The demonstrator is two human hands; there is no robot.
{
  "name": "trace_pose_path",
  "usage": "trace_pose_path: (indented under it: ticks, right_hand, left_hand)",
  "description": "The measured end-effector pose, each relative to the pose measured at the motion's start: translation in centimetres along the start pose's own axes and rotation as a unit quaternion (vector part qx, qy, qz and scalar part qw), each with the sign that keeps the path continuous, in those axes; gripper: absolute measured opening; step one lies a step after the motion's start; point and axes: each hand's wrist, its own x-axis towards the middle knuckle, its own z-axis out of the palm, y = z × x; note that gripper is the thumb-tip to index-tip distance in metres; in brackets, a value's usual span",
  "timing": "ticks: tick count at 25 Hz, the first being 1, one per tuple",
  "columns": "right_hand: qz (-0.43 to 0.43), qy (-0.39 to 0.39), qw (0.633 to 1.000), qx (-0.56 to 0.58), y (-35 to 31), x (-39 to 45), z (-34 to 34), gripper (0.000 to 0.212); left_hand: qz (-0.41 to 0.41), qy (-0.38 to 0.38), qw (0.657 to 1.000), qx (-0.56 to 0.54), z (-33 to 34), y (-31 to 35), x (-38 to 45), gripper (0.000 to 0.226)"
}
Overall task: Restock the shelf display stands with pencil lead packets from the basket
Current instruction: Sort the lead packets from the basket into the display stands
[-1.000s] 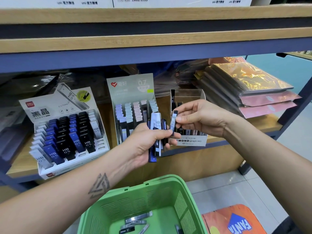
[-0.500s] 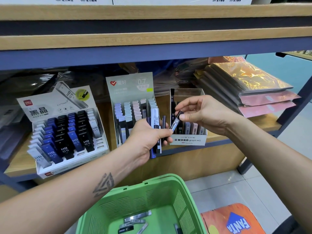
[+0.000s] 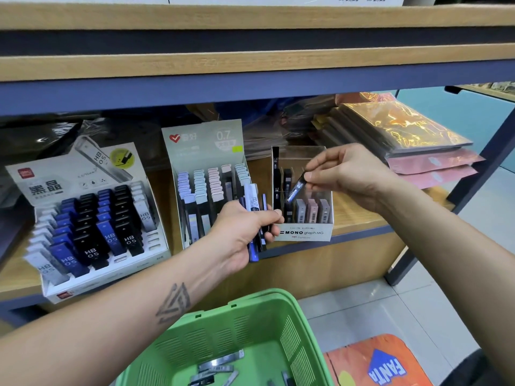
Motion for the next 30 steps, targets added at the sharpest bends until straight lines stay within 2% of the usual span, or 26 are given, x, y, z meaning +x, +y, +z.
trace_pose_path:
  ticks: [3,7,14,19,25,27,28,30]
  right_hand:
    - [-0.078,0.094,0.992,-0.029,-0.2,1.3,-0.2,0.017]
    - [-0.181,0.203,0.942,-0.194,-1.1,3.8,1.1,0.02]
    - [-0.224,0.174,0.884,-0.372,0.2,7.6,3.5,0.021]
    - [-0.179,0.168,0.881,-0.404,1.1,9.1,4.9,0.02]
    - [-0.166,0.19,0.86,-0.444,0.8,9.2,5.6,0.016]
    - [-0.171,0.179,0.87,-0.425,0.1,8.5,5.4,0.018]
    - [-0.169,0.149,0.899,-0.376,-0.5,7.8,5.3,0.016]
    - [-0.103,-0.005,0.976,-0.193,-2.1,5.7,5.0,0.011]
  left_hand:
    - [-0.017,-0.026,0.999,0.009,-0.3,0.2,-0.1,0.004]
    - [-0.034,-0.054,0.998,0.01,-0.4,0.7,-0.3,0.008]
    - [-0.012,-0.079,0.997,0.016,-0.5,1.5,-0.1,0.004]
    - [-0.017,-0.083,0.996,0.0,-0.7,1.7,-0.1,0.004]
    - [-0.029,-0.1,0.994,-0.019,-1.2,1.8,-0.1,0.003]
    - [-0.037,-0.109,0.992,-0.041,-1.3,1.9,-0.3,0.004]
    - [-0.039,-0.111,0.992,-0.047,-1.3,2.0,-0.4,0.007]
    - [-0.04,-0.112,0.992,-0.052,-1.4,2.2,-0.6,0.014]
